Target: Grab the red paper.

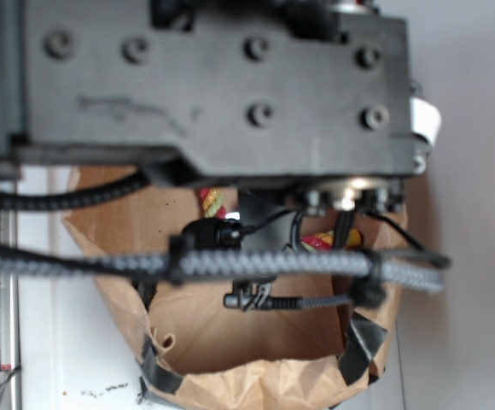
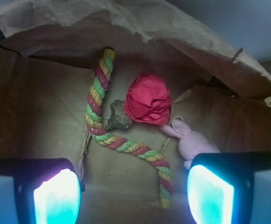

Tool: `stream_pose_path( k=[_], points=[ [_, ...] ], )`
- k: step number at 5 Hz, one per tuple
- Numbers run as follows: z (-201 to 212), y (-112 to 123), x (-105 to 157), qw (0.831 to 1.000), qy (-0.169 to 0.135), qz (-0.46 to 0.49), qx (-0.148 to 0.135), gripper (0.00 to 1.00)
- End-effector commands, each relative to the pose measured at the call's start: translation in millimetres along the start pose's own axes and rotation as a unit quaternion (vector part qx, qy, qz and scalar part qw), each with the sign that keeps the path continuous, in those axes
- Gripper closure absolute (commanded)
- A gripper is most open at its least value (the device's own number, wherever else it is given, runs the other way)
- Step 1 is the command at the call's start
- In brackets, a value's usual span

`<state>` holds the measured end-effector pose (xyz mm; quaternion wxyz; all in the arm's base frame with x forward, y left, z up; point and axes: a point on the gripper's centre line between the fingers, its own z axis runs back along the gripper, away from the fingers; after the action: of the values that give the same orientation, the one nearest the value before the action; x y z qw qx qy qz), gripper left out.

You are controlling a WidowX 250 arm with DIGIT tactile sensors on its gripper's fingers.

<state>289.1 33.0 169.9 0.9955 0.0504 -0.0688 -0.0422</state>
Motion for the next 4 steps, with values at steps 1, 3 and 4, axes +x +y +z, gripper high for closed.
stream_pose_path(
  k=[1, 3, 4],
  points=[
    [-17, 2, -4, 0.999, -0.051, -0.015, -0.002, 0.00],
    [-38, -10, -16, 0.998, -0.046, -0.026, 0.016, 0.00],
    [-43, -11, -12, 0.998, -0.050, -0.024, 0.018, 0.00]
  ],
)
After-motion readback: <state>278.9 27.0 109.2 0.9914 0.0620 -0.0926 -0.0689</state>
